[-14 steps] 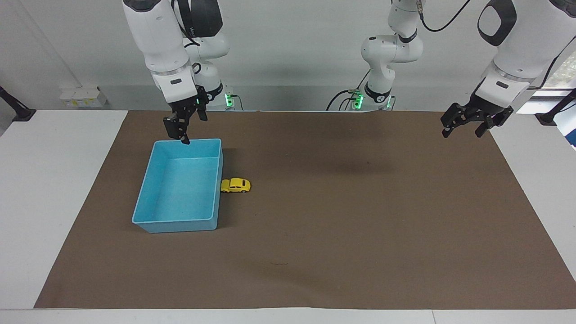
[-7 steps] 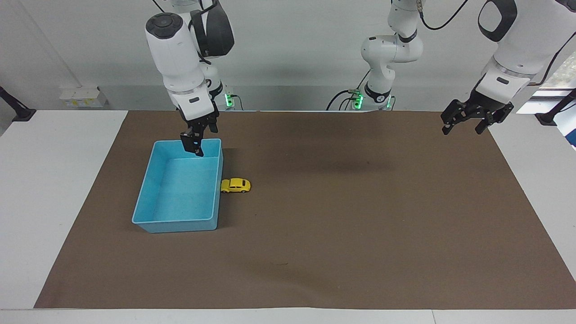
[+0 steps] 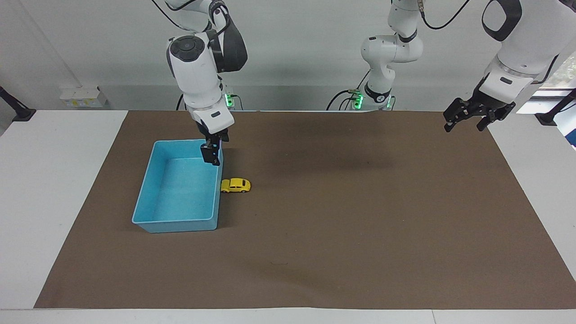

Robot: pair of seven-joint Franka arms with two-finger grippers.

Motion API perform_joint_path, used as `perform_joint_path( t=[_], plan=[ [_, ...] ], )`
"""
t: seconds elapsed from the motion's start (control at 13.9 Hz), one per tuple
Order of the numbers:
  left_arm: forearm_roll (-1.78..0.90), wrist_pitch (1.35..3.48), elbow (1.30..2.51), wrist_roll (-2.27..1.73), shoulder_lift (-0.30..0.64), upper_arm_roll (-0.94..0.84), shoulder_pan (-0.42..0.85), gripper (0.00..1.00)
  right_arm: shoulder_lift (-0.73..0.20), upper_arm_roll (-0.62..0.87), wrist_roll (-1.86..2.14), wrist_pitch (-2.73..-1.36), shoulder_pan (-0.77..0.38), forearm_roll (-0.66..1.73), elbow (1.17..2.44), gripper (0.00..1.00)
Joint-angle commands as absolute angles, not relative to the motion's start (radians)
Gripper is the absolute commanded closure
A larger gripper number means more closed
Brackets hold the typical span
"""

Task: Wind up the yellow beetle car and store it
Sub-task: 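Move the right gripper down to the car beside the box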

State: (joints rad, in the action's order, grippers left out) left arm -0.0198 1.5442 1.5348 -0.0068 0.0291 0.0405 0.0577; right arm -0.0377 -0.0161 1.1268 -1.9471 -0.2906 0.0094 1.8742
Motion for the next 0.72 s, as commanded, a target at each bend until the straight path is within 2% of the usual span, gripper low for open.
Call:
perform_joint_path(
  t=[0.0, 0.36, 0.65],
  plan=[
    [0.0, 1.516, 1.531, -0.012, 0.017, 0.034, 0.055, 0.0, -0.037, -0.014, 1.146, -2.029, -0.305, -0.002, 1.948, 0.0],
    [0.008, 1.491, 1.545, -0.002, 0.008, 0.031, 0.064, 0.0, -0.038, -0.014, 1.155, -2.048, -0.305, -0.002, 1.974, 0.0],
    [0.005, 1.496, 1.543, -0.005, 0.006, 0.031, 0.054, 0.0, -0.074, -0.014, 1.154, -2.199, -0.307, -0.002, 2.063, 0.0]
  ],
)
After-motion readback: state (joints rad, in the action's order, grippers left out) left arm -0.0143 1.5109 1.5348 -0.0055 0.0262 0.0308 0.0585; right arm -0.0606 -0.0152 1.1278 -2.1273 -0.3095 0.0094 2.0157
